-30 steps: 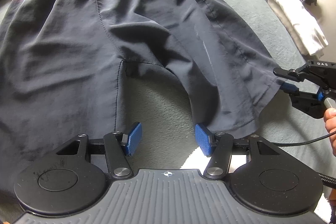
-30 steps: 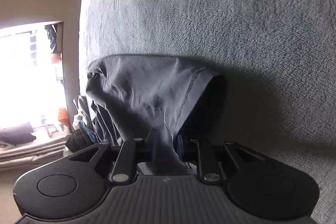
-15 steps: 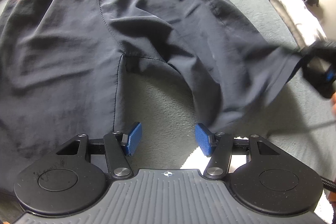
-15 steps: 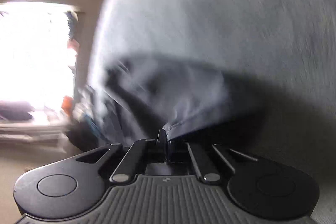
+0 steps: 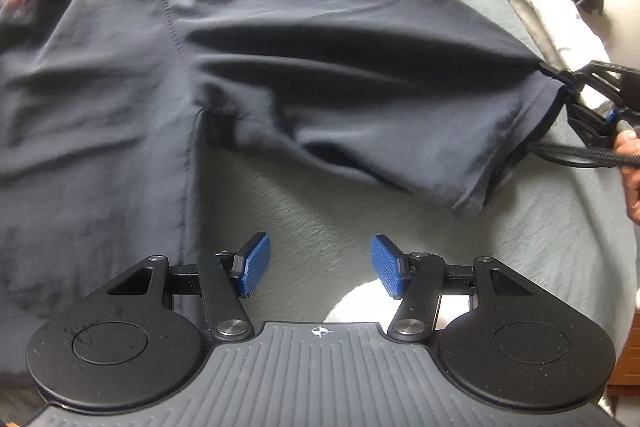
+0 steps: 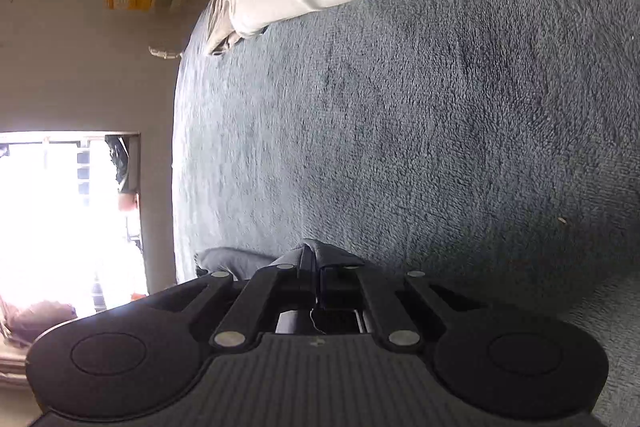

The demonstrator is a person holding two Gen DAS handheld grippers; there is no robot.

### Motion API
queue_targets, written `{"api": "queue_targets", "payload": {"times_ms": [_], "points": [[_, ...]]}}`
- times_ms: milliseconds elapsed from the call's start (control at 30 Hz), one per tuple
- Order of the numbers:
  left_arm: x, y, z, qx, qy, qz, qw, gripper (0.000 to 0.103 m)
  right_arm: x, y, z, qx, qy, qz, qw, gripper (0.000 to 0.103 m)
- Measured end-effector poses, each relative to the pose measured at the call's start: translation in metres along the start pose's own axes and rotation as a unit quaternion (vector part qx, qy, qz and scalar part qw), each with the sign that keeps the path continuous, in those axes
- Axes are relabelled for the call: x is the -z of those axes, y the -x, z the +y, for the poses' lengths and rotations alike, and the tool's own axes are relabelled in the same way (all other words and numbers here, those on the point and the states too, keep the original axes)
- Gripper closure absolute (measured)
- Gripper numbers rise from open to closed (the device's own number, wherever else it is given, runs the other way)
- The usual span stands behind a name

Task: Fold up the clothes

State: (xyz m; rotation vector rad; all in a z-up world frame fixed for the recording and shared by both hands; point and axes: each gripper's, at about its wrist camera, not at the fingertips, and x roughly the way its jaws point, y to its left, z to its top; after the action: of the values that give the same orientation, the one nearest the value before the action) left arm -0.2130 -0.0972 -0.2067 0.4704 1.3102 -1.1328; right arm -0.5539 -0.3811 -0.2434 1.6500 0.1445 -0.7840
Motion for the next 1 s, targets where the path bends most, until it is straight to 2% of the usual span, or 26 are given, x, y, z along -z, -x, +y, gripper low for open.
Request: {"api": "queue_targets", "payload": {"times_ms": [67, 233, 333, 400, 433, 467, 633, 700, 767, 867, 933, 1000], "points": [[-0.003, -0.002, 0.001, 0.002, 0.004, 0.000, 1.0000, 0.047, -0.003, -0.003, 0.001, 0.005, 0.008, -0.006, 1.000, 0.101], [-0.008, -0.005, 0.008, 0.005, 0.024, 0.002, 0.9997, 0.047, -0.011, -0.016, -0.014, 0.095, 0.031, 0.008, 0.995, 0.099], [-0.012, -0.005, 0.011, 0.004, 0.034, -0.001, 0.9994, 0.047, -0.018, -0.009, -0.018, 0.081, 0.006, 0.012, 0.997, 0.096], [-0.014, -0.005, 0.013, 0.003, 0.040, -0.003, 0.9992, 0.047, -0.019, 0.001, -0.013, 0.084, 0.020, 0.013, 0.996, 0.084], [-0.015, -0.005, 0.015, 0.004, 0.044, -0.005, 0.9990, 0.047, -0.018, 0.010, -0.011, 0.087, 0.030, 0.013, 0.996, 0.074], [-0.016, -0.005, 0.016, 0.005, 0.048, -0.008, 0.9988, 0.048, -0.016, 0.018, -0.008, 0.089, 0.041, 0.012, 0.995, 0.070], [-0.025, -0.008, 0.021, 0.016, 0.069, -0.020, 0.9973, 0.049, -0.005, 0.057, -0.005, 0.092, 0.081, 0.019, 0.992, 0.069], [-0.029, -0.013, 0.020, 0.024, 0.083, -0.020, 0.9961, 0.053, 0.009, 0.059, -0.005, 0.082, 0.105, 0.062, 0.989, 0.069], [-0.032, -0.019, 0.020, 0.033, 0.100, -0.016, 0.9943, 0.059, 0.032, 0.050, 0.003, 0.083, 0.148, 0.120, 0.978, 0.069], [-0.032, -0.024, 0.027, 0.050, 0.146, -0.005, 0.9881, 0.062, 0.067, 0.028, 0.009, 0.078, 0.189, 0.199, 0.958, 0.069], [-0.031, -0.025, 0.031, 0.059, 0.168, -0.003, 0.9841, 0.065, 0.084, 0.011, 0.016, 0.081, 0.184, 0.228, 0.953, 0.069], [-0.031, -0.027, 0.032, 0.060, 0.180, -0.001, 0.9819, 0.072, 0.096, -0.005, 0.017, 0.079, 0.163, 0.241, 0.953, 0.069]]}}
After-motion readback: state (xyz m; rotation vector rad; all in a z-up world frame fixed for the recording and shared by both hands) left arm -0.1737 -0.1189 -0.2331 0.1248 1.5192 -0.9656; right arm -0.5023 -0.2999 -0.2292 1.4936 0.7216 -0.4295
